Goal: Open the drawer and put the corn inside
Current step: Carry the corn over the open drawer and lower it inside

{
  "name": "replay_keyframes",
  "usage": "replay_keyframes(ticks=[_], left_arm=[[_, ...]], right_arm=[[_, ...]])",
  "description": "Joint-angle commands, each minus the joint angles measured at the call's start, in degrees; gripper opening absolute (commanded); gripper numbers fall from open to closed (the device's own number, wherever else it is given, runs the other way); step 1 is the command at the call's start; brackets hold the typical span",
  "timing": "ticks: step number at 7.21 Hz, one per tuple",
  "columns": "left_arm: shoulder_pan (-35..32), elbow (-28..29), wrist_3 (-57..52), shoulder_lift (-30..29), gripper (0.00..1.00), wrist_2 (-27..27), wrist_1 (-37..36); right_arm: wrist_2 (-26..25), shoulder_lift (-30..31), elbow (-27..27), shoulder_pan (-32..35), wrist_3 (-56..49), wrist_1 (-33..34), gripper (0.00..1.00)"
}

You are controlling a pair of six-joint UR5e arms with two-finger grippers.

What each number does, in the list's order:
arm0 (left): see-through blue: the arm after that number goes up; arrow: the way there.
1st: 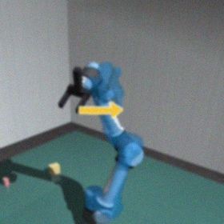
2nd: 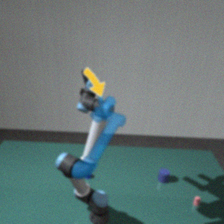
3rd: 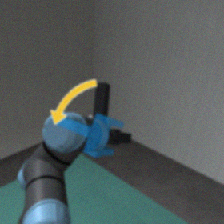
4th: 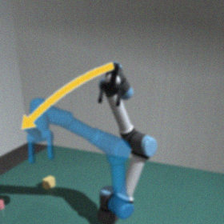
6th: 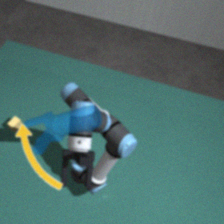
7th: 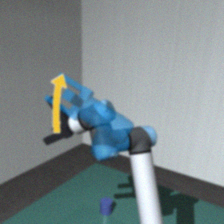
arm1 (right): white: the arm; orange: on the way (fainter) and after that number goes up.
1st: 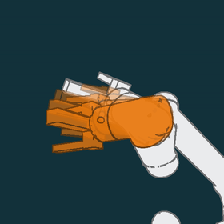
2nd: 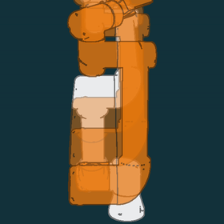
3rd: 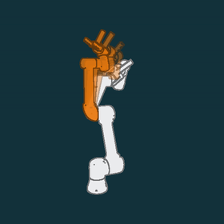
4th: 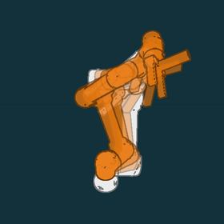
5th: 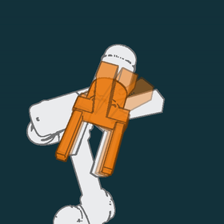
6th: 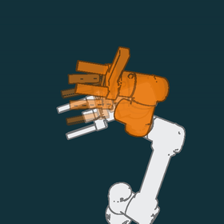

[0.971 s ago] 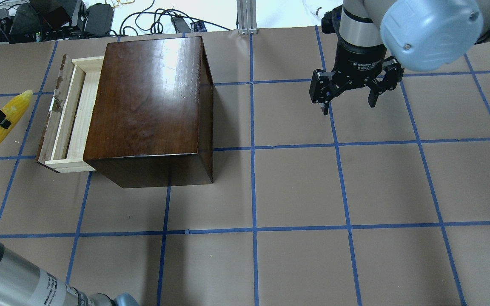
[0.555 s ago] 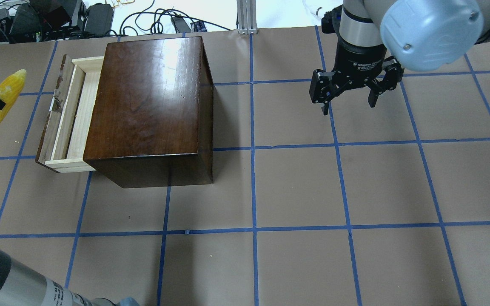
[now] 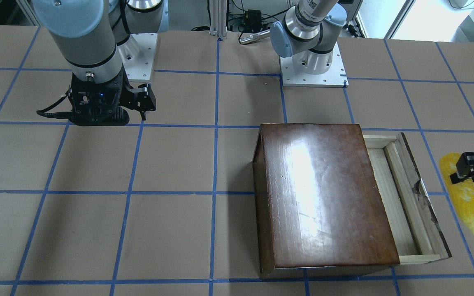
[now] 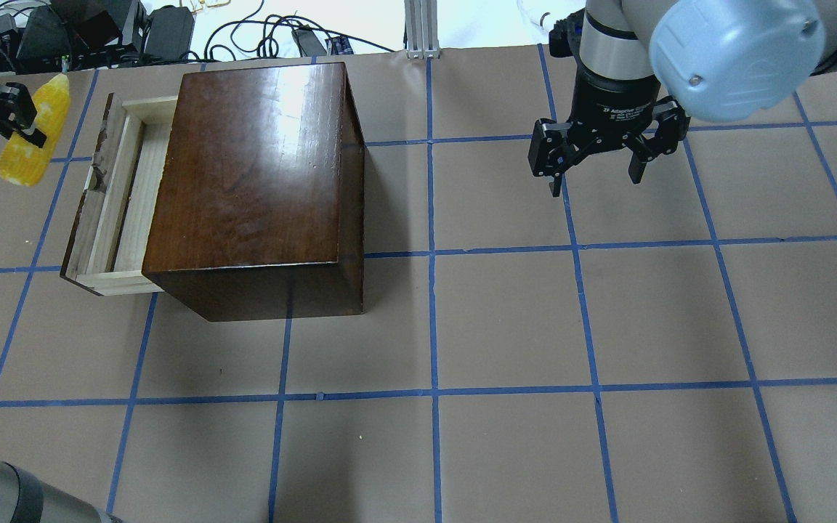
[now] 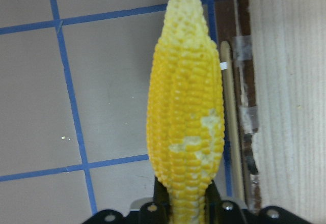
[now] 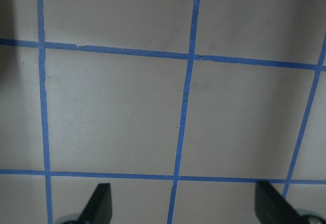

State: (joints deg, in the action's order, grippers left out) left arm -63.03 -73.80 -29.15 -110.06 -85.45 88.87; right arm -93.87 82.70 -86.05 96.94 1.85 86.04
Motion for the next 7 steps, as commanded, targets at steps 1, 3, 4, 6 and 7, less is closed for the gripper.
replay_keyframes(ticks=[1,3,4,6,7], left_arm=[[-3.7,-1.1,8.6,-0.3,0.0,2.7,0.8],[-5.7,-4.3,10.4,-0.4,0.0,2.7,0.2],[-5.7,-5.3,9.5,-0.7,0.0,2.6,0.0],[-5.4,-5.9,9.2,-1.9,0.0,2.6,-0.7],[-5.4,-6.8,9.2,-2.6,0.0,2.5,-1.5]], right_arm=[[0.0,0.0,0.0,0.0,0.0,0.0,1.0],[0.0,0.0,0.0,0.0,0.0,0.0,1.0],[0.0,0.0,0.0,0.0,0.0,0.0,1.0],[0.0,0.0,0.0,0.0,0.0,0.0,1.0],[0.0,0.0,0.0,0.0,0.0,0.0,1.0]])
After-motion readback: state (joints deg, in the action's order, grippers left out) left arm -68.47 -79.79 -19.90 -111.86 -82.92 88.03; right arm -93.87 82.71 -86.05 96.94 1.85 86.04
